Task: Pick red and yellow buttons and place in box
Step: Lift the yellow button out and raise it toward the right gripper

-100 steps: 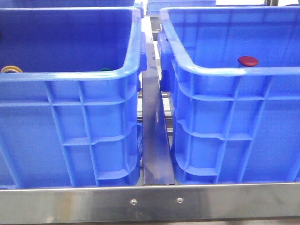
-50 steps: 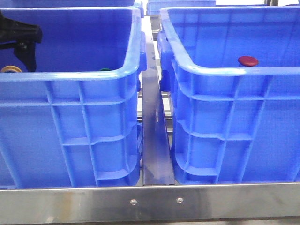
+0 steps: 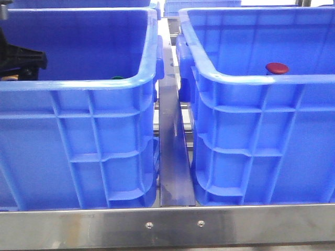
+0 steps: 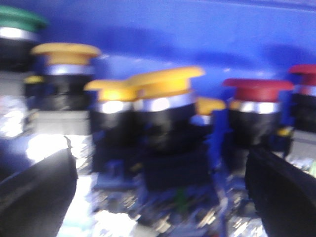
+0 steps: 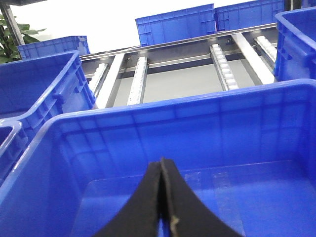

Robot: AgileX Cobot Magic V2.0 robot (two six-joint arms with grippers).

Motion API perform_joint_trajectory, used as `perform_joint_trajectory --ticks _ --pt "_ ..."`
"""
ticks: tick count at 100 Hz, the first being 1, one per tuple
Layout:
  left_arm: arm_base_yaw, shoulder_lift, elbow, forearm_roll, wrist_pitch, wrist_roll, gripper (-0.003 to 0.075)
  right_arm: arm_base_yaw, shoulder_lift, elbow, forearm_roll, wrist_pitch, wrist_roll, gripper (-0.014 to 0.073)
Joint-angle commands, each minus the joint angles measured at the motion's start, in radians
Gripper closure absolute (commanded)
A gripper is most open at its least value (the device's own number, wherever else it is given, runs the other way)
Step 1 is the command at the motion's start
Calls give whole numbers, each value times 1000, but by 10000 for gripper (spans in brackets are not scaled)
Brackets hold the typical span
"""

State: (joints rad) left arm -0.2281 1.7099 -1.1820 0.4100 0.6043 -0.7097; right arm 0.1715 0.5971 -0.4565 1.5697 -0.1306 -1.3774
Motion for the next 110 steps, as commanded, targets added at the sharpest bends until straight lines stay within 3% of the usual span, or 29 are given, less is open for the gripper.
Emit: perform_joint_trajectory --ticks 1,11,23,32,58,90,110 --pt "3 -26 -33 7 -51 -11 83 -8 -2 -25 -6 16 -9 690" --pt "3 -11 -33 7 -56 -11 92 -8 -2 -25 -6 16 -9 690" --pt "3 -8 -33 7 -55 -11 175 -8 -2 -25 -6 16 -9 690" --pt "3 -8 -33 5 -54 -11 297 -8 -2 -25 -6 16 -9 690" --pt "3 -38 -33 1 -50 -11 741 -8 -2 -25 -6 16 -9 690" --pt "-7 -164 -33 1 39 43 739 -8 -2 -25 -6 12 -9 690" --pt "-79 -302 -24 -1 85 105 739 -8 -2 -25 -6 12 -9 690"
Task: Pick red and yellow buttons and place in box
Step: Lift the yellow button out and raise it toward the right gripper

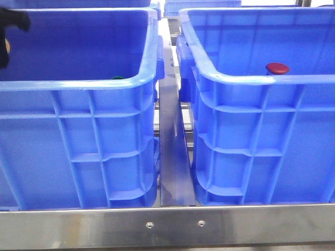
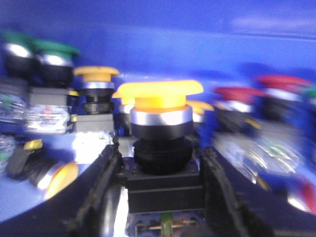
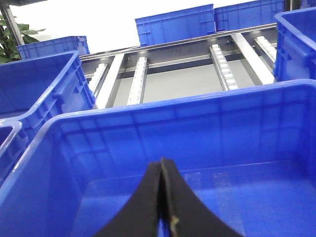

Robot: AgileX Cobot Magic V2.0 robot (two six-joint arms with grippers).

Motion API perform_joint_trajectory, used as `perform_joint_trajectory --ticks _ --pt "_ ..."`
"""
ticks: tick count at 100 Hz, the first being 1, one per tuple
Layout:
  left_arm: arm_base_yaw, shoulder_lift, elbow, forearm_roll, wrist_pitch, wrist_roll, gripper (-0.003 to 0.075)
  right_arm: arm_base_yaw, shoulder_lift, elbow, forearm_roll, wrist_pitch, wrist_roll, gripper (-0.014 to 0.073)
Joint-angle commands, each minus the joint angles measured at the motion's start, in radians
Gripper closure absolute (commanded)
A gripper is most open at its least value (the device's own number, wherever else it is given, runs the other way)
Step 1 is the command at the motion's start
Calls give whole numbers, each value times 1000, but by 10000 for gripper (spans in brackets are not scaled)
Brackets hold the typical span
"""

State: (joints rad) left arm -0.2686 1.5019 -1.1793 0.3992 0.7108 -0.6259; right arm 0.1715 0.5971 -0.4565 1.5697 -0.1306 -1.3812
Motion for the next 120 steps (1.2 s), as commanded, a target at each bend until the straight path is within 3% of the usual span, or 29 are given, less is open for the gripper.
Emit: perform_joint_trajectory --ticks 1,32,64,99,110,120 --pt "-46 -99 -27 9 -17 23 739 -8 -2 -25 -6 12 -6 690" --pt "-320 -301 -27 11 -15 60 739 -8 -2 -25 -6 12 -6 690" --pt "-627 -327 -27 11 -88 94 739 -8 -2 -25 -6 28 -6 690" --pt "-810 -322 -27 19 -263 147 739 -8 -2 -25 -6 65 -6 681" --pt "-811 -322 -27 19 -255 148 739 -8 -2 -25 -6 83 -6 583" --pt "-811 -322 -27 19 -238 148 739 -8 -2 -25 -6 109 -6 383"
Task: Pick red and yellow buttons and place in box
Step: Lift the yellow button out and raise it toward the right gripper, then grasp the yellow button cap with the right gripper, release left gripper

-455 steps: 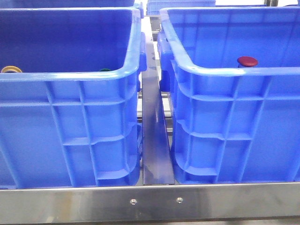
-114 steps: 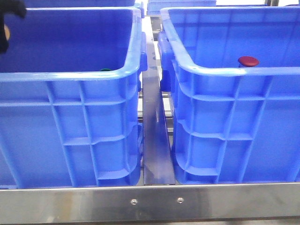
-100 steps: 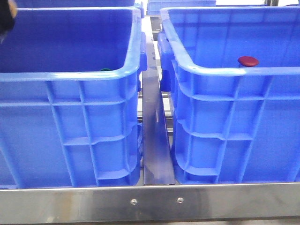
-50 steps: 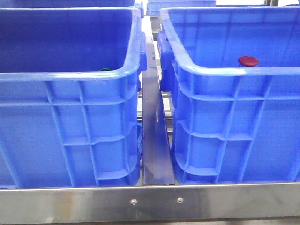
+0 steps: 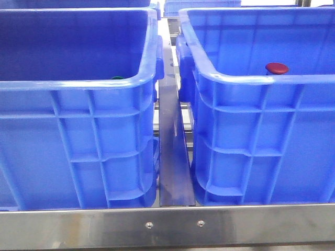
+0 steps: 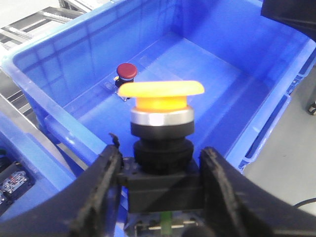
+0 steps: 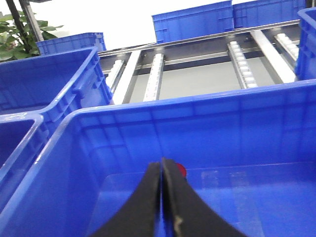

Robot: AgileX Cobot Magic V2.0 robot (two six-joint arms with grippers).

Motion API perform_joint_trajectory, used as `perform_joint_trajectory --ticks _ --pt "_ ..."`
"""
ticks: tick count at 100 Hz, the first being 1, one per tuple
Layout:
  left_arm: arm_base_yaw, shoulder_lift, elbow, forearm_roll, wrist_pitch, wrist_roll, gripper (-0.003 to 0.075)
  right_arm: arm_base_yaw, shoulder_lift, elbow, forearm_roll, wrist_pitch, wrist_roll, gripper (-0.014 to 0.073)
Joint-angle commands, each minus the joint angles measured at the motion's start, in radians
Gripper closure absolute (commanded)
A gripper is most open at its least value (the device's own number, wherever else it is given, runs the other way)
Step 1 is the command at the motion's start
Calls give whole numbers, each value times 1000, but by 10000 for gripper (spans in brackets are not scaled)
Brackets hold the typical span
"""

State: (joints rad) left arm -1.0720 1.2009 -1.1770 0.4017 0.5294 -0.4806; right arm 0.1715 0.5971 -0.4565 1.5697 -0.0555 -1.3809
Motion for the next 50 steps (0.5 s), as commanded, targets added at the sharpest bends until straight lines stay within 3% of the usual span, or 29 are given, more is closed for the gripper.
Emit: perform_joint_trajectory --ticks 1,14,21,50 --pt "-8 -21 -29 17 -54 2 739 -8 -2 -25 -6 39 -6 351" --pt "-8 -21 -29 17 -22 2 739 -8 -2 -25 7 93 -6 78" --pt "-8 -21 -29 17 -21 2 739 -8 -2 -27 50 148 -6 -1" --pt "-8 -21 -29 17 -2 2 739 -8 60 -44 366 548 -4 -12"
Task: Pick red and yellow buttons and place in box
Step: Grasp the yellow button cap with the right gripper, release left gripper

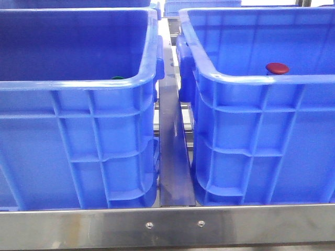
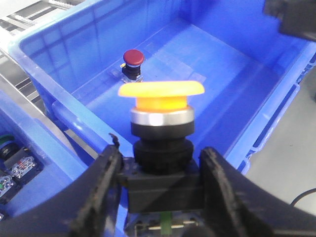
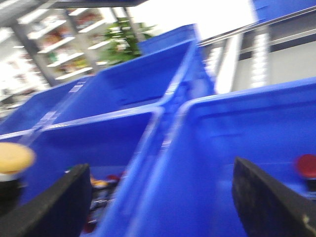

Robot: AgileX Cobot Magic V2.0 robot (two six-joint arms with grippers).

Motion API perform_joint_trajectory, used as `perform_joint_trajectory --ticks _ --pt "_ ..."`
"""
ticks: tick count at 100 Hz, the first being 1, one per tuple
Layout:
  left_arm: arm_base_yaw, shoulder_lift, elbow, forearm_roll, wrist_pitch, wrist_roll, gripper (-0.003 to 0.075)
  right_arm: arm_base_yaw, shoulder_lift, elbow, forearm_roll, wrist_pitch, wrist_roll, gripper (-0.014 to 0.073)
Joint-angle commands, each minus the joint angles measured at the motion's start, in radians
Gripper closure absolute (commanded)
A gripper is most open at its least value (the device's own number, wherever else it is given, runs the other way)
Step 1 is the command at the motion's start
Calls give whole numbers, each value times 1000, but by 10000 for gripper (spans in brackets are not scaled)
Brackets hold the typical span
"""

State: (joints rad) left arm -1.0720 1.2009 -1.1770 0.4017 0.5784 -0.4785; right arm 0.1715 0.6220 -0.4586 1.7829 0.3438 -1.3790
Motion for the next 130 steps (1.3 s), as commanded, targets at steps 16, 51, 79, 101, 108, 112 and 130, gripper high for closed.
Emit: perform_joint_trajectory --ticks 16,51,79,101,108,112,130 --pt "-8 -21 -29 17 -44 0 739 -8 149 -117 152 356 56 -12" --pt "-8 -21 -29 17 -44 0 739 31 437 -262 152 623 131 -12" --pt "-8 -21 -29 17 -44 0 739 134 539 -357 152 604 131 -12" --pt "-8 -21 -29 17 -44 0 739 144 548 -371 152 600 131 168" --pt "-8 -21 -29 17 -44 0 739 144 548 -371 152 603 131 288" --pt "-8 -21 -29 14 -42 0 739 144 548 -371 152 610 131 358" --pt "-8 -21 -29 -7 -42 0 712 144 548 -372 151 636 131 476"
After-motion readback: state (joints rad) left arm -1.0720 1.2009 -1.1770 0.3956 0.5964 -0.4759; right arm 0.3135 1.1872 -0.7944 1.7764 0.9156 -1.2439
